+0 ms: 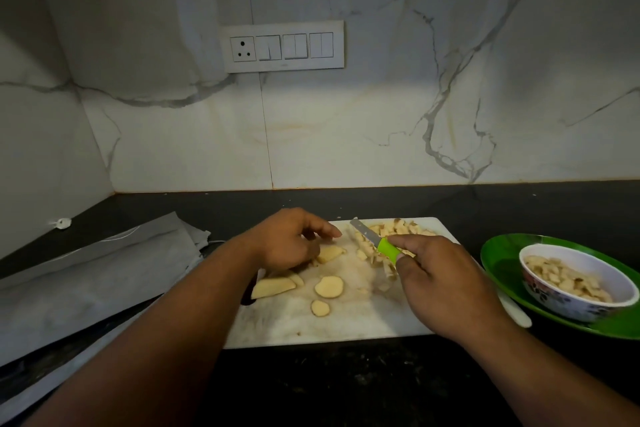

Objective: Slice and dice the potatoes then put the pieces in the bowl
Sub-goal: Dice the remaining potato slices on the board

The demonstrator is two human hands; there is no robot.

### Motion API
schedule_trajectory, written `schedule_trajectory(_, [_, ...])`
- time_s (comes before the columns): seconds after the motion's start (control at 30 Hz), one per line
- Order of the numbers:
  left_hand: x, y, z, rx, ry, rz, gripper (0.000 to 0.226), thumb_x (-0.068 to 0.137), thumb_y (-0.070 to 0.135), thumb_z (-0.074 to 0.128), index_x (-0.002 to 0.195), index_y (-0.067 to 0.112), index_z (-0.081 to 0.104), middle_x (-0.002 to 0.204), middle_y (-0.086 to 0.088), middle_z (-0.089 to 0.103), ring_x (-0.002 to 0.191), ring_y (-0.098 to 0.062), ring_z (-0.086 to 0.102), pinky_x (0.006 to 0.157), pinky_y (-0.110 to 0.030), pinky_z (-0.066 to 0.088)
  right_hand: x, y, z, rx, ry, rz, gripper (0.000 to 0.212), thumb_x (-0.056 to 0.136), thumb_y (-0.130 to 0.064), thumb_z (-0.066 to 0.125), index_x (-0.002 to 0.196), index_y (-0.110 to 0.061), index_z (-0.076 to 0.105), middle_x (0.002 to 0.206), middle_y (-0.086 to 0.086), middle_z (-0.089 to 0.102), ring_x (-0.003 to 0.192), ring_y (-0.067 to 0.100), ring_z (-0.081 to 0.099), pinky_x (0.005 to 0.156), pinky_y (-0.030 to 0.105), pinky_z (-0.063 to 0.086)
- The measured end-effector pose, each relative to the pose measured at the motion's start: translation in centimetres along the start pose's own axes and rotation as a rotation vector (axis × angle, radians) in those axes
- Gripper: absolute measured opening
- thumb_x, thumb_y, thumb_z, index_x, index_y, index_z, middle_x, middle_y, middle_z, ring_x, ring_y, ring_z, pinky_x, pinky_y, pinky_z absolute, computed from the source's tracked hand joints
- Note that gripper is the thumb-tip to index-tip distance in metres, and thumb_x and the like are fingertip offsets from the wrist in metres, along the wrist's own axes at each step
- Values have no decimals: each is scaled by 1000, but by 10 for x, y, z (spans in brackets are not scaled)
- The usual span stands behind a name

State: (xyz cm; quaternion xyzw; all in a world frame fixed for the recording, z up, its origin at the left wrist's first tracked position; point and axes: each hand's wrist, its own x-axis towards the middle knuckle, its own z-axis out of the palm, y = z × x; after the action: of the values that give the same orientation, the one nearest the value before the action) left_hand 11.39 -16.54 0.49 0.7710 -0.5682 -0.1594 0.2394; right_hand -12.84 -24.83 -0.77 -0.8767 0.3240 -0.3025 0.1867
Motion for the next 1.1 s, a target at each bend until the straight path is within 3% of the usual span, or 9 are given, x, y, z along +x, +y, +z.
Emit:
schedule_trajectory(0.1, [0,-6,-6,97,-102,38,55,87,7,76,130,40,70,127,20,67,116,0,61,103,-25,49,0,1,1,30,-14,-11,37,98,-24,50,132,-31,64,130,-14,64,108,6,60,73,14,38])
schedule_trajectory(0.17, [2,-8,-5,50,-88,40,48,87,11,80,127,38,73,119,23,71,108,0,65,99,-22,50,1,1,2,46,-31,-8,37,98,-23,50,133,-30,64,133,-14,62,112,5,59,75,10,39])
schedule_trajectory(0.3, [8,-9,0,-23,-40,23,39,85,17,86,120,32,77,102,22,76,92,4,68,83,-8,49,1,3,4,73,-53,-6,37,99,-23,50,134,-28,63,137,-12,60,124,6,54,93,16,40])
schedule_trajectory(0.5, [10,-8,10,-34,86,11,43,77,32,92,117,34,77,109,18,72,100,-2,66,93,-24,54,2,3,5,91,-60,-1,37,98,-22,51,132,-28,64,136,-13,60,124,5,54,95,17,40])
schedule_trajectory(0.57, [12,-8,11,53,115,89,44,79,39,90,120,39,75,121,21,67,111,-2,59,99,-28,48,3,3,5,99,-58,6,36,98,-22,51,132,-29,64,133,-15,61,117,2,56,90,14,41])
schedule_trajectory(0.67, [15,-5,12,71,81,146,40,85,35,85,123,43,74,133,22,64,124,-3,51,104,-26,38,2,2,5,97,-60,13,35,98,-22,51,129,-30,66,111,-20,65,87,-3,58,74,9,42])
schedule_trajectory(0.83, [17,-4,17,-40,-15,99,32,88,24,82,118,34,78,127,19,70,115,2,60,103,-22,46,3,4,6,66,-51,4,37,98,-24,50,133,-29,63,135,-13,61,120,4,55,92,16,42])
schedule_trajectory(0.97, [17,-3,19,-55,40,47,30,85,31,85,114,33,79,124,16,73,108,1,63,102,-27,50,1,2,7,26,-58,-11,38,99,-27,50,134,-32,62,130,-15,63,93,4,63,82,19,51])
schedule_trajectory(1.1, [15,4,27,-28,104,22,32,84,35,86,115,31,79,122,14,74,106,-2,64,101,-31,54,1,3,8,2,-62,-26,37,99,-28,50,134,-32,62,122,-13,68,79,3,62,71,17,50])
